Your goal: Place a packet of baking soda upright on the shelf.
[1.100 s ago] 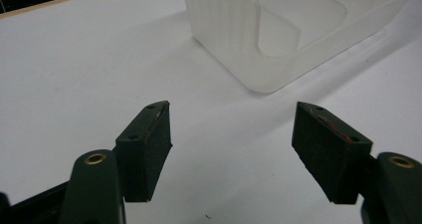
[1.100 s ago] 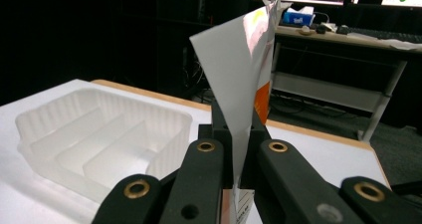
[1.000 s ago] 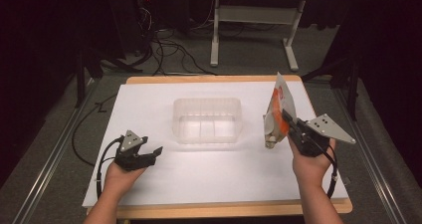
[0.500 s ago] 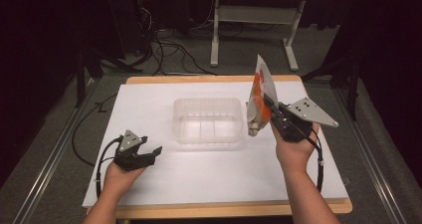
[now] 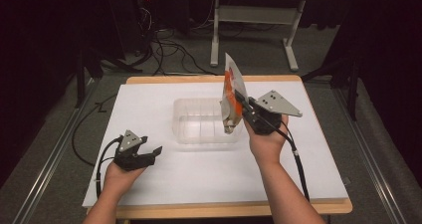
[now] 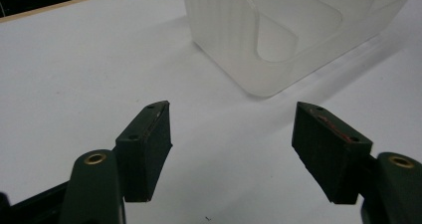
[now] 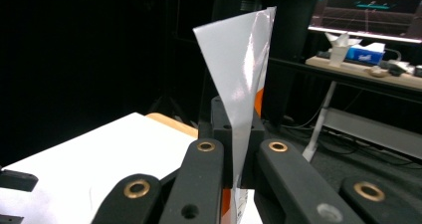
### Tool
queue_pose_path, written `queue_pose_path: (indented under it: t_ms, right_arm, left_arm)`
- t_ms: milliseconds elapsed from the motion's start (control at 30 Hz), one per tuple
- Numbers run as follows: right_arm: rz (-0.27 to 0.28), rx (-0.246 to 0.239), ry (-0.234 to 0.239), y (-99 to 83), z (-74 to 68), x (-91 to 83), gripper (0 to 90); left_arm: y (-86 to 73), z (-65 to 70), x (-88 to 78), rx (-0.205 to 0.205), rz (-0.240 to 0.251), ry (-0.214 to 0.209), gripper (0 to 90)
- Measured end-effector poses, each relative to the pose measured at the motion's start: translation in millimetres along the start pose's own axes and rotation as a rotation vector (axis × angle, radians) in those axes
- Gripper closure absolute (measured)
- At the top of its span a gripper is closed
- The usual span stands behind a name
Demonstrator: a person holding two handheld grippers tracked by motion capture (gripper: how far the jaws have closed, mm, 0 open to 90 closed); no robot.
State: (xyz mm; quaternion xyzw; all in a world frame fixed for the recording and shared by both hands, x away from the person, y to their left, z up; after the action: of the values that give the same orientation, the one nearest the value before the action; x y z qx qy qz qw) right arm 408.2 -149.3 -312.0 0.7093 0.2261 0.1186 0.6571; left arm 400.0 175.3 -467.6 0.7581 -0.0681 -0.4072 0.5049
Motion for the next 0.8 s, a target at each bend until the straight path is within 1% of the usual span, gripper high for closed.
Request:
queue_pose_path:
  t_ms: [200,400,467,600,800]
  right_arm:
    - [-0.022,0.012,0.023,-10.5,-10.0,18.5,90.0]
    - [-0.045,0.031,0.04,-20.5,-15.6,37.0,90.0]
    - [-0.052,0.032,0.042,-23.6,-18.2,44.3,90.0]
    - [-0.067,0.026,0.039,-27.6,-20.6,53.4,90.0]
    - [-0.09,0.027,0.028,-35.0,-20.4,67.0,90.0]
  left_arm:
    - [0.0,0.8,0.6,0.003,-0.004,-0.003,32.1]
    - [0.4,0.3,-0.3,-0.003,0.002,0.001,32.0]
    - [0.3,0.1,-0.5,-0.002,0.002,0.002,32.0]
    - [0.2,-0.3,-0.6,-0.002,0.001,0.001,32.0]
    - [0.2,-0.1,-0.1,-0.002,0.002,-0.001,32.0]
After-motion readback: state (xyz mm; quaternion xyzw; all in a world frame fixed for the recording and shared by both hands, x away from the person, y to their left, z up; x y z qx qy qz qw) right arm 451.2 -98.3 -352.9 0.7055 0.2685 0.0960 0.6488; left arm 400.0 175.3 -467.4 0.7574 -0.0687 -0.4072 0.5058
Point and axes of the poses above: each handheld gripper's, and its own axes: x roughly forward along the jaws, y roughly out of its top, z roughly to its right, the point moved 5 cm from there along x, roughly forward along the jaws, and after that the axes turned 11 degrees about x, right-handed, at the moved point
